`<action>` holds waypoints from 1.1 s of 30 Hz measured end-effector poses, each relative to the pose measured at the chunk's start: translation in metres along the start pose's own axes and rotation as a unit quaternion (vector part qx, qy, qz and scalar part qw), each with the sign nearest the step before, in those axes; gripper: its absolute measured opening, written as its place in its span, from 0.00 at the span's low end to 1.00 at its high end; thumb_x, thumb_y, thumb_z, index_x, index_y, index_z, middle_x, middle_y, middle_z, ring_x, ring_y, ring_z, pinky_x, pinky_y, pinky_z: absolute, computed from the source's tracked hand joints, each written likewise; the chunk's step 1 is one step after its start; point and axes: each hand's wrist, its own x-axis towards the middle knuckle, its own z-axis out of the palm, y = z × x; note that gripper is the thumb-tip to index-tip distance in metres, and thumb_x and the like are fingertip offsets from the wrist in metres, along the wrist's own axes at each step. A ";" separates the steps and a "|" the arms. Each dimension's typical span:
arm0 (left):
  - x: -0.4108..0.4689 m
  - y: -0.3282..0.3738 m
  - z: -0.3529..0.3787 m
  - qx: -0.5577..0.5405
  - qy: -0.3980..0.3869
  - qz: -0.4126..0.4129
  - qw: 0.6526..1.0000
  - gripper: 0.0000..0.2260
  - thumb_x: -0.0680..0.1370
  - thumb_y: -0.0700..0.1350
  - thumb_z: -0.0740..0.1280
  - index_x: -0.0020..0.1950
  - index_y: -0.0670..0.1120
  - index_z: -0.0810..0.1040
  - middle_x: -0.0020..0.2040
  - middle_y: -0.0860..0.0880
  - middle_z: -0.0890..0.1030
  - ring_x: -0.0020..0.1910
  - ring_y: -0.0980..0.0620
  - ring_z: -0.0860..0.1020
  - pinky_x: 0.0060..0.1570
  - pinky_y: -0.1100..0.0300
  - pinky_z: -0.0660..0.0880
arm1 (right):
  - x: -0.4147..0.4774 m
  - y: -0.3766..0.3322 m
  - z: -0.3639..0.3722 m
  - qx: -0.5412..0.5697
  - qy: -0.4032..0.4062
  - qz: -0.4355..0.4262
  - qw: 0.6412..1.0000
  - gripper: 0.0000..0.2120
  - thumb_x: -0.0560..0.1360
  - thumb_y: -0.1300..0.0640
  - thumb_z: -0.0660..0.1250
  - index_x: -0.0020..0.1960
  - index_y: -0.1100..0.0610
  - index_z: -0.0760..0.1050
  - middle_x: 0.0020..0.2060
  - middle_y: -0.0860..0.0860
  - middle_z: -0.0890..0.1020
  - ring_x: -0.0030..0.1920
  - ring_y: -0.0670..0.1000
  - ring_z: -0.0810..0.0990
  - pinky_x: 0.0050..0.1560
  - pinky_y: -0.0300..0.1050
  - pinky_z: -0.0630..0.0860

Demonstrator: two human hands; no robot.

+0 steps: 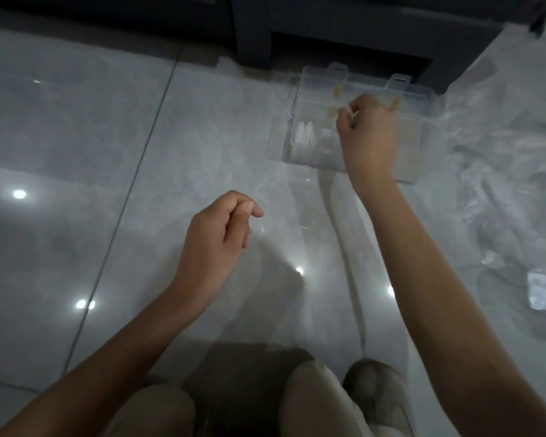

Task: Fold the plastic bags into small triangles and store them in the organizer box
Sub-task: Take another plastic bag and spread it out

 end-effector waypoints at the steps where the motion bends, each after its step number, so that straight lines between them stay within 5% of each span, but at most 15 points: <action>1: -0.001 0.000 0.001 -0.002 -0.006 0.002 1.000 0.10 0.81 0.45 0.57 0.43 0.52 0.76 0.30 0.51 0.73 0.26 0.54 0.71 0.29 0.61 0.69 | 0.004 -0.001 0.003 -0.042 -0.015 -0.007 0.999 0.11 0.79 0.55 0.59 0.50 0.61 0.76 0.42 0.57 0.81 0.43 0.56 0.79 0.40 0.50 0.72; 6: -0.003 0.004 0.003 -0.009 -0.043 0.002 0.999 0.10 0.80 0.45 0.58 0.44 0.48 0.77 0.29 0.50 0.73 0.27 0.53 0.72 0.30 0.60 0.71 | -0.001 -0.009 0.013 -0.135 -0.037 -0.016 0.990 0.20 0.81 0.48 0.55 0.51 0.61 0.79 0.50 0.58 0.80 0.52 0.58 0.77 0.42 0.46 0.64; 9: -0.001 0.006 0.003 -0.012 -0.049 0.005 0.999 0.10 0.80 0.46 0.58 0.45 0.48 0.78 0.29 0.50 0.73 0.28 0.54 0.73 0.30 0.62 0.71 | -0.011 -0.009 0.016 -0.155 -0.029 0.005 0.987 0.26 0.83 0.47 0.49 0.57 0.61 0.80 0.61 0.59 0.74 0.62 0.59 0.69 0.57 0.51 0.63; 13: 0.000 0.007 0.002 -0.016 -0.050 0.002 0.999 0.10 0.80 0.46 0.58 0.45 0.47 0.78 0.30 0.49 0.74 0.28 0.54 0.73 0.31 0.61 0.72 | -0.021 0.004 0.015 -0.099 -0.045 0.017 0.994 0.26 0.83 0.49 0.47 0.56 0.58 0.82 0.72 0.54 0.66 0.74 0.55 0.57 0.72 0.52 0.47; 18: 0.000 0.008 0.004 -0.007 -0.071 0.003 0.997 0.09 0.81 0.45 0.59 0.45 0.50 0.78 0.29 0.51 0.73 0.27 0.55 0.72 0.30 0.61 0.71 | -0.027 0.020 0.003 -0.075 -0.152 -0.065 0.983 0.22 0.83 0.50 0.48 0.58 0.51 0.81 0.78 0.53 0.55 0.78 0.55 0.44 0.72 0.56 0.32; 22: 0.005 0.012 0.012 -0.007 -0.096 0.005 0.995 0.09 0.79 0.49 0.59 0.44 0.52 0.78 0.28 0.53 0.73 0.27 0.55 0.72 0.31 0.57 0.71 | -0.053 0.036 -0.009 -0.017 -0.009 -0.079 0.997 0.17 0.81 0.52 0.51 0.59 0.53 0.77 0.73 0.56 0.65 0.76 0.59 0.55 0.73 0.55 0.40; 26: 0.006 0.018 0.024 -0.005 -0.144 0.037 0.989 0.11 0.77 0.55 0.57 0.44 0.54 0.77 0.30 0.54 0.74 0.28 0.52 0.74 0.32 0.55 0.72 | -0.091 0.084 -0.025 -0.031 0.112 0.021 0.993 0.14 0.76 0.56 0.62 0.59 0.57 0.76 0.70 0.63 0.66 0.72 0.64 0.61 0.71 0.55 0.53; 30: -0.005 0.022 0.034 0.017 -0.191 0.068 0.979 0.12 0.76 0.58 0.56 0.44 0.56 0.77 0.32 0.55 0.76 0.31 0.54 0.77 0.32 0.65 0.71 | -0.113 0.152 -0.046 -0.098 0.051 0.182 0.977 0.20 0.77 0.55 0.63 0.67 0.59 0.72 0.73 0.70 0.56 0.72 0.68 0.59 0.69 0.58 0.60; 33: -0.014 0.024 0.041 0.018 -0.217 0.069 0.974 0.13 0.76 0.58 0.56 0.45 0.56 0.77 0.33 0.56 0.77 0.32 0.55 0.78 0.31 0.67 0.71 | -0.116 0.184 -0.062 -0.184 -0.015 0.195 0.963 0.21 0.78 0.55 0.63 0.69 0.62 0.70 0.71 0.66 0.65 0.65 0.68 0.68 0.62 0.57 0.65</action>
